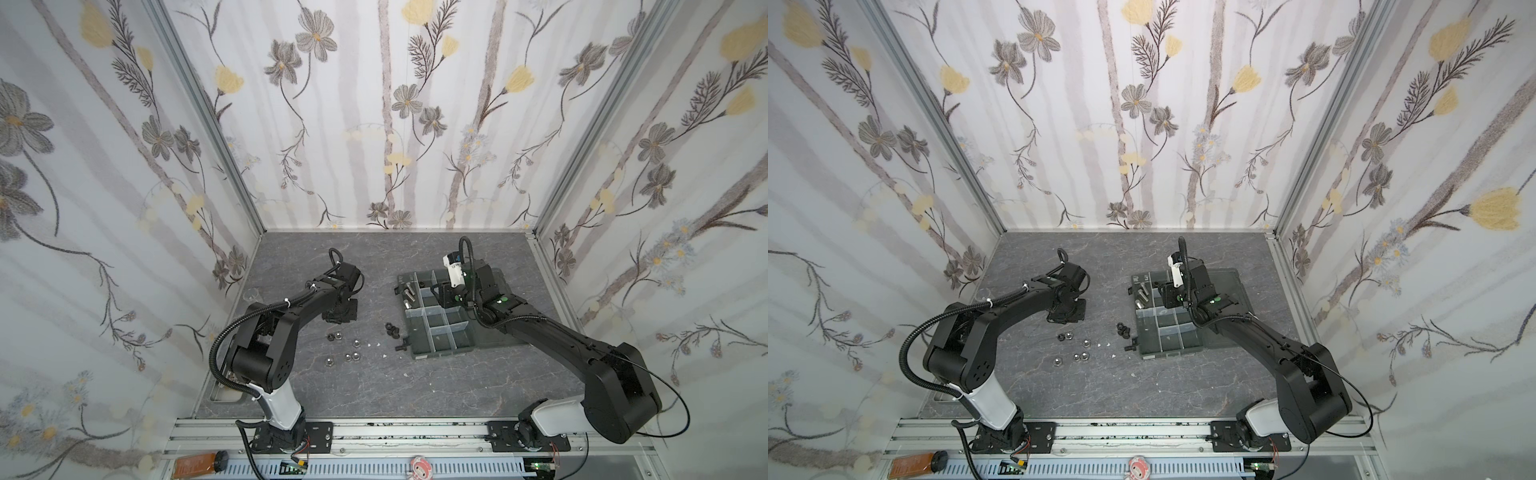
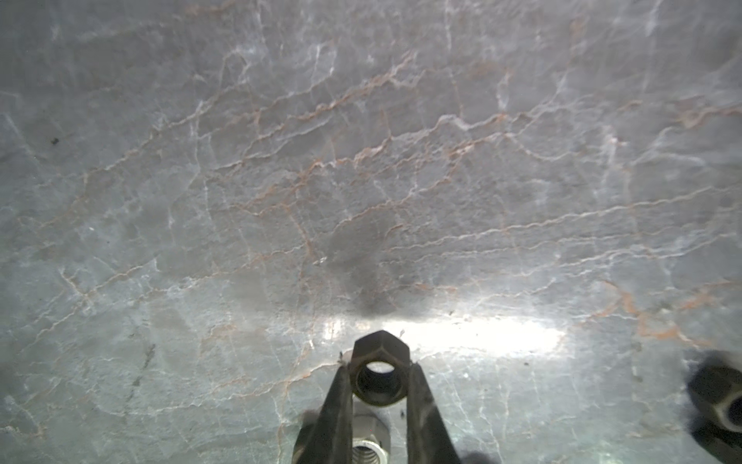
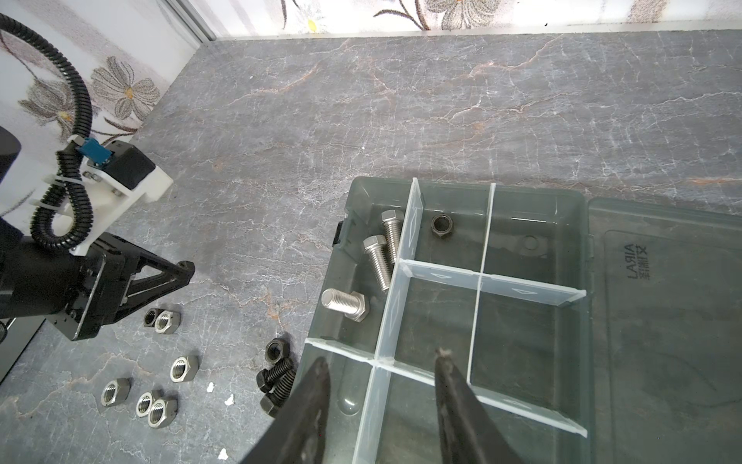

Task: Sort the screws and nuts into containers
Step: Pick up the nut from the middle-left of the table, then place the nut into the container.

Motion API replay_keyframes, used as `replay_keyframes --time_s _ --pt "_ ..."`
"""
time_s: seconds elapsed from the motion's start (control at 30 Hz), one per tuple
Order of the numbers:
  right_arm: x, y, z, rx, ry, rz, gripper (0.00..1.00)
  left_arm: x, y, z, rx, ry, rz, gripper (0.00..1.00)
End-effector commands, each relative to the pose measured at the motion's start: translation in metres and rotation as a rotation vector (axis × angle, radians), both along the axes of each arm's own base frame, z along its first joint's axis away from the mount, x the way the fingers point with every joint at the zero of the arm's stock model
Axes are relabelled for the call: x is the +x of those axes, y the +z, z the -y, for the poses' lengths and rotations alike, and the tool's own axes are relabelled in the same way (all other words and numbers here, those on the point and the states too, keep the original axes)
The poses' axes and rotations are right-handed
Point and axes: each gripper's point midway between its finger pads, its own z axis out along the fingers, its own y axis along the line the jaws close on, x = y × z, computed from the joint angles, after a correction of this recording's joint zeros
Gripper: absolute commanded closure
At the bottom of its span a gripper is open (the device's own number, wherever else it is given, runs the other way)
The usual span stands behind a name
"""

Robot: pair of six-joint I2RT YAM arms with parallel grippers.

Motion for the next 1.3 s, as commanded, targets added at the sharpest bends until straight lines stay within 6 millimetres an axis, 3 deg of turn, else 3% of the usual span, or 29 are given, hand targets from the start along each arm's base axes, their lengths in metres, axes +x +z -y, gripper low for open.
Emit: replay_keyframes --time_s 0.0,0.57,1.0,1.27 --pt "0.002 0.012 -0.002 0.023 0.008 0.04 0.56 0.006 0.011 0.008 -0.008 -0.004 0.021 0.85" --pt "-0.009 0.043 0.012 0.091 -0.05 0.11 0.53 0.05 0.051 0.089 -0.058 -0.12 0.112 0.86" --pt "-0.021 0.03 0.03 0.088 -0.084 0.076 0.52 0.079 0.067 0.154 -0.099 -0.2 0.154 0.87" --pt "-0.028 0.034 0.04 0.099 -0.105 0.083 0.53 0.09 0.07 0.191 -0.141 -0.239 0.177 0.88"
